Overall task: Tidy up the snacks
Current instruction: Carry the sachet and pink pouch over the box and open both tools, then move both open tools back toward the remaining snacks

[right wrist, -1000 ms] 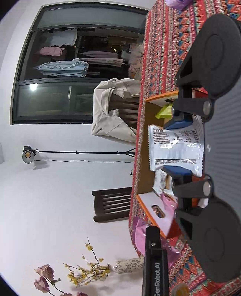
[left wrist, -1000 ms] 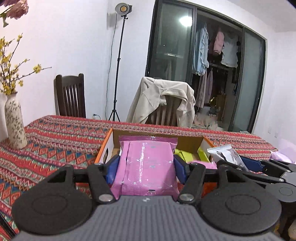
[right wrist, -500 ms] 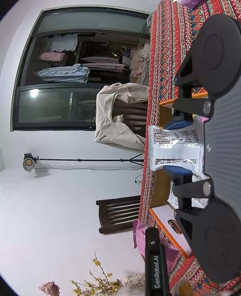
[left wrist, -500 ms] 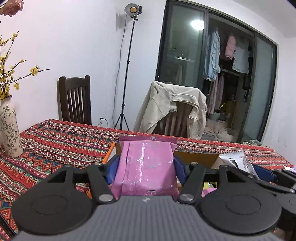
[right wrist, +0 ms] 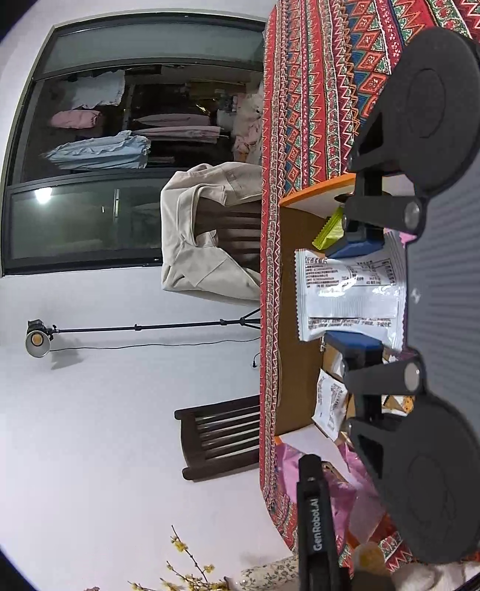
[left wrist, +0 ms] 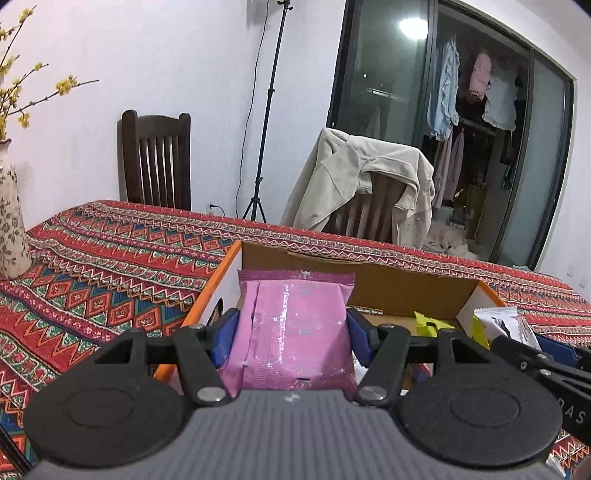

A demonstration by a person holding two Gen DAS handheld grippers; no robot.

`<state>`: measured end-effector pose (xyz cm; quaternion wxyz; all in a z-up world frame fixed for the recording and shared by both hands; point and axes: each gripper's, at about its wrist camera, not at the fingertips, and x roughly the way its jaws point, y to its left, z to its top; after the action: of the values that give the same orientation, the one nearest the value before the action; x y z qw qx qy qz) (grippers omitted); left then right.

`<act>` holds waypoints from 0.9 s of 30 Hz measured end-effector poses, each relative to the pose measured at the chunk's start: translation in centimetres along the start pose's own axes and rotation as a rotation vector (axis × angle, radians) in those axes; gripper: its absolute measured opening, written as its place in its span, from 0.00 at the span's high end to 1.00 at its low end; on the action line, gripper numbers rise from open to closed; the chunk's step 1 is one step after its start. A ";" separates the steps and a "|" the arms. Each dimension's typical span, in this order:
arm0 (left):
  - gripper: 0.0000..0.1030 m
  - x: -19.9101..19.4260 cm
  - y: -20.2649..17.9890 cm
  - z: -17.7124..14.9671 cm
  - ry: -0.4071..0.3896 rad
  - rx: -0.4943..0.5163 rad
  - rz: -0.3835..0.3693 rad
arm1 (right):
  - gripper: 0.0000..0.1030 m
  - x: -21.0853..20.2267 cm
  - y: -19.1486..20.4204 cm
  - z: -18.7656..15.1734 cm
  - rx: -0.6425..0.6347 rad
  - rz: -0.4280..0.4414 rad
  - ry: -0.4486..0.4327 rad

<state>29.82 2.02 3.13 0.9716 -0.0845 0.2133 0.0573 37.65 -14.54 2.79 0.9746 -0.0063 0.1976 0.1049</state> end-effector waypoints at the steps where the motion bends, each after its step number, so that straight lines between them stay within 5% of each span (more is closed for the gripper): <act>1: 0.39 0.0 0.1 0.0 -0.002 0.000 0.000 | 0.60 0.2 0.0 -0.1 -0.001 0.004 0.005; 5: 0.32 -0.5 0.0 -0.4 -0.025 -0.001 -0.006 | 0.53 0.3 0.0 -0.3 -0.003 -0.002 0.003; 9: 0.01 -1.4 -0.3 -0.5 -0.068 0.002 0.018 | 0.15 0.0 -0.3 -0.4 0.020 -0.004 -0.011; 13: 0.00 -1.8 0.0 -0.5 -0.086 -0.019 0.017 | 0.01 -0.1 -0.5 -0.5 0.029 0.004 -0.009; 27: 0.00 -2.0 0.2 -0.3 -0.077 -0.038 0.011 | 0.00 0.0 -1.0 -0.9 0.051 -0.016 0.022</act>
<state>27.89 2.05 3.68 0.9770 -0.0997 0.1750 0.0699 37.48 -15.57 1.98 0.9730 0.0158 0.2110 0.0920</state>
